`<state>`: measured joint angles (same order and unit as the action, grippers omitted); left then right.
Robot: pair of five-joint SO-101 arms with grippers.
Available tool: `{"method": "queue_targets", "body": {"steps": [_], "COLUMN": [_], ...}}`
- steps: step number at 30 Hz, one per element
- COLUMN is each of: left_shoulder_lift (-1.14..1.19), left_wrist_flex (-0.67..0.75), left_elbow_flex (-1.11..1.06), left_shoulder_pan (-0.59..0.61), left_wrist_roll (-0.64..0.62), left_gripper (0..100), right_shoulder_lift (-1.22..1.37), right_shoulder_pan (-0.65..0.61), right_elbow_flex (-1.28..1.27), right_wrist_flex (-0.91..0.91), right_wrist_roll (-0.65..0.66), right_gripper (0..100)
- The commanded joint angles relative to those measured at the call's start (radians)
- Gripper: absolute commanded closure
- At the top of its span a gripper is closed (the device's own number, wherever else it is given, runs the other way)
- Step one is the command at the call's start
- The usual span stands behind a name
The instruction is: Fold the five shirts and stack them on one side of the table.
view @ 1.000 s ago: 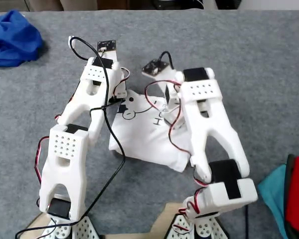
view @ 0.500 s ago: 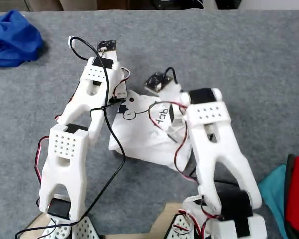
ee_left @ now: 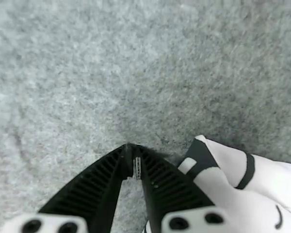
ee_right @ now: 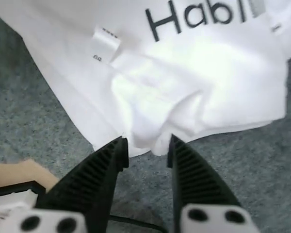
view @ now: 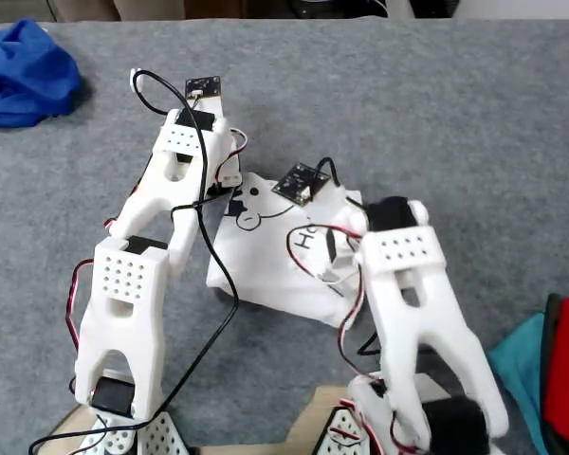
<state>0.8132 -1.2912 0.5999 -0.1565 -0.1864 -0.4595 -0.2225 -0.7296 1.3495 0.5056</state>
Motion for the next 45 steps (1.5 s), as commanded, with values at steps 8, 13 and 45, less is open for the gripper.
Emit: {"method": "queue_targets", "body": {"steps": [8, 13, 45], "left_shoulder_lift": [-0.008, -0.008, -0.008], "left_wrist_flex": [0.017, 0.017, 0.031], "left_elbow_flex": [0.041, 0.041, 0.041], "left_shoulder_pan": [0.040, 0.040, 0.041], "left_wrist_roll": [0.003, 0.003, 0.003], "left_gripper": [97, 97, 97], "right_shoulder_lift": [-0.005, 0.226, 0.303], "right_shoulder_pan": [0.007, 0.005, -0.073], "right_elbow_flex": [0.185, 0.297, 0.302], "right_wrist_flex": [-0.051, -0.103, 0.141], "right_wrist_roll": [-0.046, -0.074, -0.008], "right_gripper": [85.7, 98.0, 99.3]}}
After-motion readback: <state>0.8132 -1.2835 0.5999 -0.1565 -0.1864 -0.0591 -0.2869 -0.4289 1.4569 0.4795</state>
